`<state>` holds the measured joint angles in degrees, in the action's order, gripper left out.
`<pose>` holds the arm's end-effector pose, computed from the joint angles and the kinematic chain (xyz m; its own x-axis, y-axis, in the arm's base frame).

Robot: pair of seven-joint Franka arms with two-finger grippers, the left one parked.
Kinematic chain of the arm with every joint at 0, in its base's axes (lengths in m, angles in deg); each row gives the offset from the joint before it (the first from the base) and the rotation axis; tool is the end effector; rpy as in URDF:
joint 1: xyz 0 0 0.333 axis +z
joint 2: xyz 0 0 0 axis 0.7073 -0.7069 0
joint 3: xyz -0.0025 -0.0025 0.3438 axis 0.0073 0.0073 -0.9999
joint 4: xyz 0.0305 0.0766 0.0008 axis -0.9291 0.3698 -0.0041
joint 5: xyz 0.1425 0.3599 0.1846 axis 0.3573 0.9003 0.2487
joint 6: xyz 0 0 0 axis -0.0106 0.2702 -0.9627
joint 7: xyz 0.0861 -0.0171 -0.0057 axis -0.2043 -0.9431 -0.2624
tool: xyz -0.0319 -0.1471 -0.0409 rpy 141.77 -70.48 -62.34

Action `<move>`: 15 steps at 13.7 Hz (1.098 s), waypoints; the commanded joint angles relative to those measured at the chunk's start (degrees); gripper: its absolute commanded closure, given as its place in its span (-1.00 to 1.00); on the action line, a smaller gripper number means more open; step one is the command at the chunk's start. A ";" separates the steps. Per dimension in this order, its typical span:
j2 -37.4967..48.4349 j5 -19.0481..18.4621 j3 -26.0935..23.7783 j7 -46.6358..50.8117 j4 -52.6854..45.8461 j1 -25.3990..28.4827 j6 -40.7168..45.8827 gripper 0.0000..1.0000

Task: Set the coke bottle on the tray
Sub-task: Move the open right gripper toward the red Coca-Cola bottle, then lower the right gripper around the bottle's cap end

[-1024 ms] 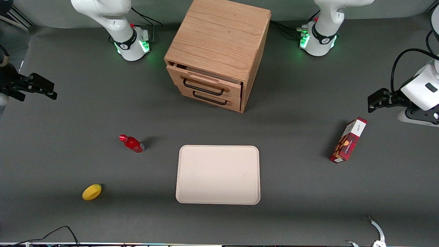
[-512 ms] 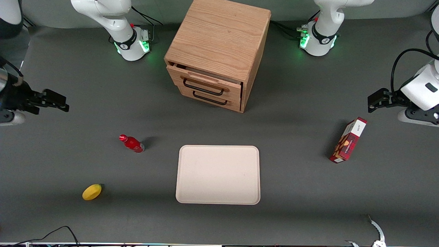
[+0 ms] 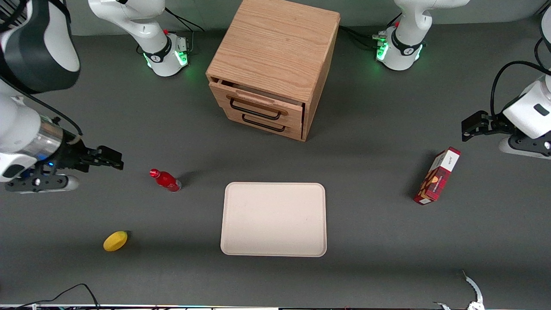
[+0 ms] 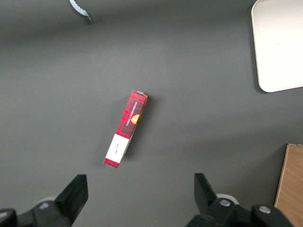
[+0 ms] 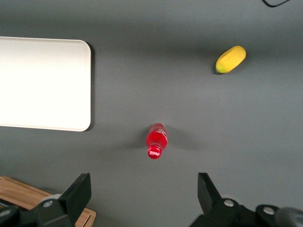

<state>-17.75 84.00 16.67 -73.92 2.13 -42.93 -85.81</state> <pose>0.6866 0.0961 0.5240 0.9998 0.0138 -0.0122 0.0133 -0.9990 -0.0418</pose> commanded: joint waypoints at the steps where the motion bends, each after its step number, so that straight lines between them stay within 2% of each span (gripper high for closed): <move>1: -2.88 0.52 -0.25 1.20 0.47 0.37 -2.85 -0.98; 9: 1.51 0.35 -0.25 1.90 18.57 0.29 -18.32 -0.93; 15: 6.52 -5.45 -0.68 5.94 32.90 1.61 -29.75 -0.93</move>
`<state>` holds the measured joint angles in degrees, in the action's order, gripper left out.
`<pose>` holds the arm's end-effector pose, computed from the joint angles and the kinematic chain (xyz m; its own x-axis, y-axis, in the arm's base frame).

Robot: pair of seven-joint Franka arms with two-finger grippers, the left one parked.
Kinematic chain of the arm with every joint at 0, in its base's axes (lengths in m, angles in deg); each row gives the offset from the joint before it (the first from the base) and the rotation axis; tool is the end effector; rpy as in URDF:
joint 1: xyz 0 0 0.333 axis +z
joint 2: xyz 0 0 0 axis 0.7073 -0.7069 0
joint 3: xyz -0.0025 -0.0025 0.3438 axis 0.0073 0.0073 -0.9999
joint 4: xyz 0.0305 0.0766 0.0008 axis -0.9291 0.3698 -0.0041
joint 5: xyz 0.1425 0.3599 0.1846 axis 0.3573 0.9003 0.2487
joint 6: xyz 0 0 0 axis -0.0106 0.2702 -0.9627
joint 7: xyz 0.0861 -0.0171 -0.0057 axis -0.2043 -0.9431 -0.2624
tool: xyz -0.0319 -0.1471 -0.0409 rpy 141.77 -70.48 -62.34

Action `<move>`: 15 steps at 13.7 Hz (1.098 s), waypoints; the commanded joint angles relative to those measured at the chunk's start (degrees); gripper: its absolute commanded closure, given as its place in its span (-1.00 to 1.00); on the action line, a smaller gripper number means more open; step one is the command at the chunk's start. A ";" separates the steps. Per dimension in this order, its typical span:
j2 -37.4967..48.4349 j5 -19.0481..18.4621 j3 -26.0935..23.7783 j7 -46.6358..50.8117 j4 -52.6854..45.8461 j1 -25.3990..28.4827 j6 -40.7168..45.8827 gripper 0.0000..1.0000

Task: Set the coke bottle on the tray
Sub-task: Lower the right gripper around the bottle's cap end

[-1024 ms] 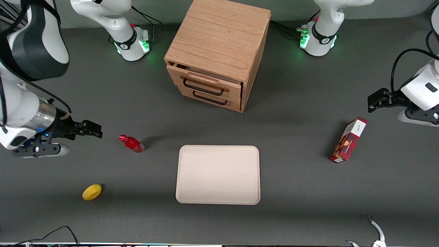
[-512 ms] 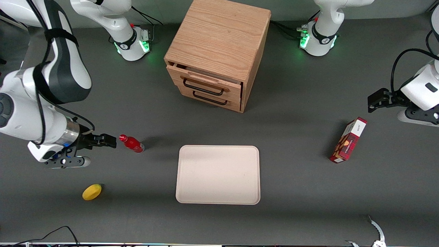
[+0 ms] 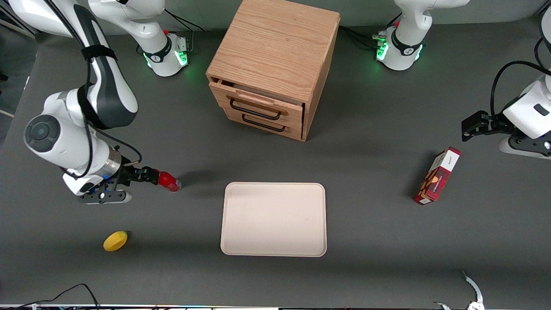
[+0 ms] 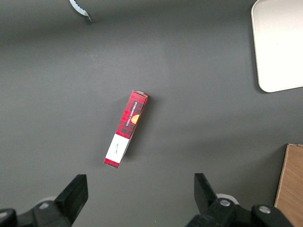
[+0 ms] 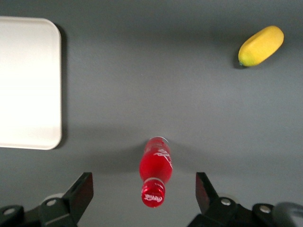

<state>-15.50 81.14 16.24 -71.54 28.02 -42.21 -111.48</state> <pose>0.6596 0.1070 0.3593 0.9995 0.0135 0.0294 0.0136 -0.9999 -0.0009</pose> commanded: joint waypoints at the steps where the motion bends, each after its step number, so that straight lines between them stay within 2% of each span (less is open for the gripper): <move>1: 4.45 -2.59 -0.26 3.66 7.89 0.89 -4.88 -0.93; 4: 4.37 -2.76 -0.26 3.58 10.44 0.89 -6.03 -0.91; 9: 3.57 -5.31 -0.26 3.66 12.64 0.63 -7.00 -0.89; 13: 3.22 -5.31 -0.26 3.66 12.91 0.45 -8.05 -0.56; 14: 3.22 -5.31 -0.26 3.66 12.82 0.45 -8.05 -0.42; 15: 3.14 -5.31 -0.26 3.75 12.82 0.45 -8.14 -0.19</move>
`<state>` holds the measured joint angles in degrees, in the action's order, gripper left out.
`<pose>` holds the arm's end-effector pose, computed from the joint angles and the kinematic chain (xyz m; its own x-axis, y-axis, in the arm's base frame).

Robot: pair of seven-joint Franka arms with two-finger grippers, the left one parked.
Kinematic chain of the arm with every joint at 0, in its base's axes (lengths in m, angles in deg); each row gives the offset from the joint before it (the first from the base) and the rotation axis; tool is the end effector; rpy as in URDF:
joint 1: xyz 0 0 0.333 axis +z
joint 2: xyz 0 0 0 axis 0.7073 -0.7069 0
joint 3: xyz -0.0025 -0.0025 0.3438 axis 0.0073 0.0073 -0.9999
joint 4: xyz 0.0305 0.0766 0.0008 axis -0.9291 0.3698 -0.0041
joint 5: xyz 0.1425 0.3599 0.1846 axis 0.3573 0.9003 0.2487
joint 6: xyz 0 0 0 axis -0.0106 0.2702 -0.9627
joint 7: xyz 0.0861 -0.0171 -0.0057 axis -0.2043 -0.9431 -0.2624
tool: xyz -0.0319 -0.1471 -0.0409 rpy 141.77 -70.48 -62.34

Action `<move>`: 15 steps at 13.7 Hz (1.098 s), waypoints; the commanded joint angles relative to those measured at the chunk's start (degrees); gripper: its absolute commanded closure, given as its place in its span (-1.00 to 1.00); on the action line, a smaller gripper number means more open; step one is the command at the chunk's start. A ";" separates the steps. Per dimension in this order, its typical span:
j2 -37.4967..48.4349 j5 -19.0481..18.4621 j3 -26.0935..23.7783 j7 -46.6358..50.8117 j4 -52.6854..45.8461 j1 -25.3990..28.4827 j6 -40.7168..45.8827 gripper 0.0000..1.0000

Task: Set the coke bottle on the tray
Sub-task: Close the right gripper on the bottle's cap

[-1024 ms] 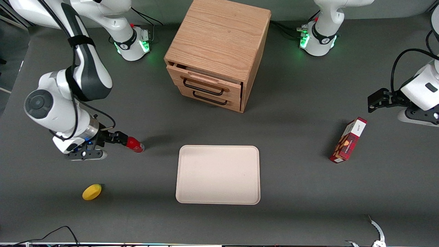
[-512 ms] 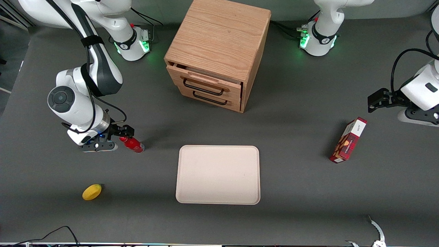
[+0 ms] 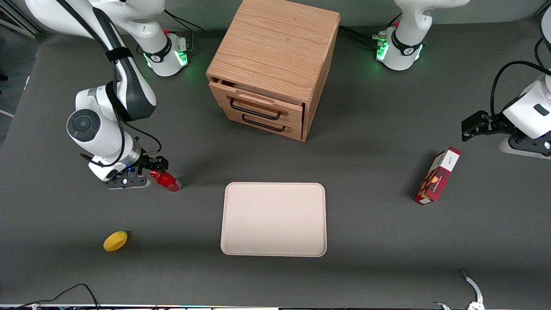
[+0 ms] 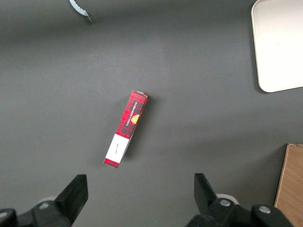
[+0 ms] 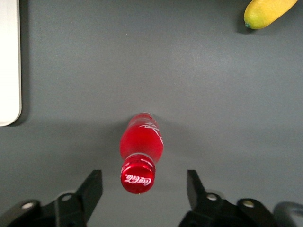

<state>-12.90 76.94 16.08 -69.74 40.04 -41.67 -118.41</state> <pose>0.6115 0.1047 0.2978 0.9989 0.0461 -0.0029 0.0462 -0.9968 0.0647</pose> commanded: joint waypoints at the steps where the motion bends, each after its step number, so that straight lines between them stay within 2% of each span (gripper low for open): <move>1: 0.54 -1.12 -0.18 1.86 0.89 -0.10 -1.30 0.01; 4: 0.45 -1.12 -0.09 1.95 1.33 -0.10 -1.91 0.21; 6: 0.27 -1.12 -0.18 2.03 1.33 -0.01 -2.27 0.42; 7: 0.27 -1.12 -0.18 2.12 1.33 -0.01 -2.27 0.65; 8: 0.27 -1.12 -0.10 2.21 1.33 0.08 -2.27 1.00; 13: 1.32 -1.12 -0.18 2.21 0.81 0.34 -1.39 1.00; 15: 2.12 -1.12 -0.44 1.69 -1.29 0.34 3.42 1.00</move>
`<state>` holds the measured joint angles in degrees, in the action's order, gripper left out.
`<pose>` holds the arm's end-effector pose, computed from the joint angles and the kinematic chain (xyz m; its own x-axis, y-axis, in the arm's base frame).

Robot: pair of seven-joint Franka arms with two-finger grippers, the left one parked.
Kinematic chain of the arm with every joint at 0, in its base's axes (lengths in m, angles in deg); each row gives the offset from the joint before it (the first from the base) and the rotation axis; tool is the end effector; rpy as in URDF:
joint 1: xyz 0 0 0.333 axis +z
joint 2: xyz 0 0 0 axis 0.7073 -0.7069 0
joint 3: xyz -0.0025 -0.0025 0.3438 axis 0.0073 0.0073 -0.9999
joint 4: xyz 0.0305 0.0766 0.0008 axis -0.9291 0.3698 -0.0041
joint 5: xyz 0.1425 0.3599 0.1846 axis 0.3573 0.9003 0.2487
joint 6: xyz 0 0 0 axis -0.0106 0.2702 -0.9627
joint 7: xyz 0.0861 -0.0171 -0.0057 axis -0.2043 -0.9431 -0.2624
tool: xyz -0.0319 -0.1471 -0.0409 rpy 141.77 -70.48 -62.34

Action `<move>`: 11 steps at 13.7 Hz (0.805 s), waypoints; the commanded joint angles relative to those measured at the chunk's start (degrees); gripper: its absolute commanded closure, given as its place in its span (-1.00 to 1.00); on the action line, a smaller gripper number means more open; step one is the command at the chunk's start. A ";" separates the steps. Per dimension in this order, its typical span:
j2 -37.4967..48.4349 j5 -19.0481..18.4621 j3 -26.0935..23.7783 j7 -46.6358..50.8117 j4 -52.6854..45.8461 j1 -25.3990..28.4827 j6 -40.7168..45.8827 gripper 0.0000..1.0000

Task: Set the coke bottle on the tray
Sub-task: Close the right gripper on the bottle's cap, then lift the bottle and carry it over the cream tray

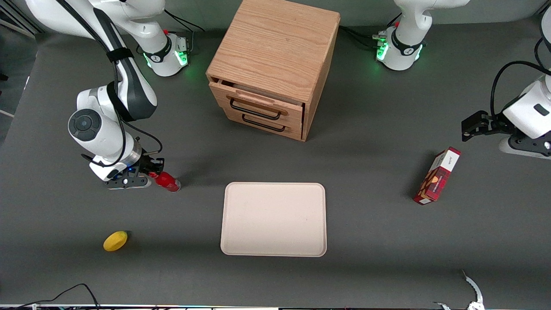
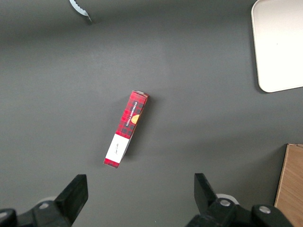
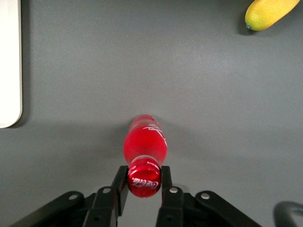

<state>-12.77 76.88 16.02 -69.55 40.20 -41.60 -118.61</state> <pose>0.6109 0.1060 0.2982 0.9989 0.0460 0.0003 0.0458 -0.9968 0.0649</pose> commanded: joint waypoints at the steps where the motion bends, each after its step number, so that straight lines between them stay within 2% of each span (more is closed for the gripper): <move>1: 2.86 -1.05 -0.38 1.32 -2.42 0.27 5.48 1.00; 5: 5.32 -0.88 -0.47 0.88 -9.88 0.19 17.15 1.00; 8: 5.24 -0.18 -0.82 1.32 -20.94 0.36 27.44 1.00; 11: 2.88 2.90 -1.52 1.93 -30.53 0.88 32.82 1.00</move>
<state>-6.98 78.27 15.05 -69.53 17.20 -41.44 -89.72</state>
